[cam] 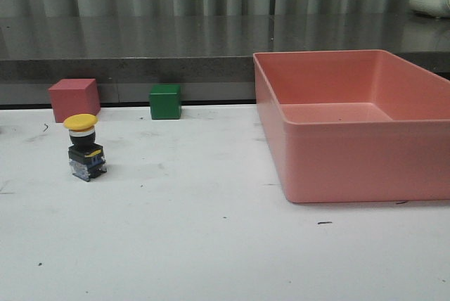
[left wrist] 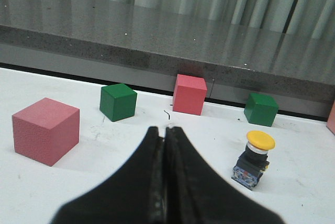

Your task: Place and stand button with both arms

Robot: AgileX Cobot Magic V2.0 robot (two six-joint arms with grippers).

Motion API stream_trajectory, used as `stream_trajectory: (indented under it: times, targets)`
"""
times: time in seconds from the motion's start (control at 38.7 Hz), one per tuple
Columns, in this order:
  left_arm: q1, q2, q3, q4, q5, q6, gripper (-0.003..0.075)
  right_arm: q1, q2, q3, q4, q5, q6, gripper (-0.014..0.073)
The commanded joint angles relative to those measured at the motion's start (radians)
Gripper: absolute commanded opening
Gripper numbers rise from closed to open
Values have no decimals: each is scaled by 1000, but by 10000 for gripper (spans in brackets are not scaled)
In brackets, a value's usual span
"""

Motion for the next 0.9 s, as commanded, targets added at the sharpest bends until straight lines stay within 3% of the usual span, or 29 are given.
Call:
stream_trajectory:
  times: [0.0, 0.49, 0.67, 0.88]
  targets:
    - [0, -22, 15, -1, -88, -10, -20, -6, 4, -28, -15, -86, -8, -69]
    - [0, -22, 15, -1, -88, -10, -20, -6, 4, -28, -18, -86, -8, -69]
    - [0, -22, 15, -1, -88, -10, -20, -9, 4, -2, -90, -94, -11, -69]
    - [0, -22, 15, -1, -88, -10, -20, -147, -70, 119, -98, -95, -19, -69]
